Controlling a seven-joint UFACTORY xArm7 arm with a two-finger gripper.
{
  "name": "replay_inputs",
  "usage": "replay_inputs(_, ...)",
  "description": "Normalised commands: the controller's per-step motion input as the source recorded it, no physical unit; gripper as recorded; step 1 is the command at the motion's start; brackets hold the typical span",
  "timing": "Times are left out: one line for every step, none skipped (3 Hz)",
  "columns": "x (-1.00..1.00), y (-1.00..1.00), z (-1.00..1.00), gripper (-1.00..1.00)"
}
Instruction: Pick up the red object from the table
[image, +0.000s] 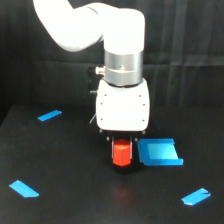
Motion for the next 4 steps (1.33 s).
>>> replay_inputs(-0.07,0.0,1.0,-0.97)
replay_inputs(0.19,-0.17,1.0,-0.96)
replay_inputs(0.22,-0.01,1.0,-1.0)
replay_inputs(0.08,-0.02,1.0,-1.0)
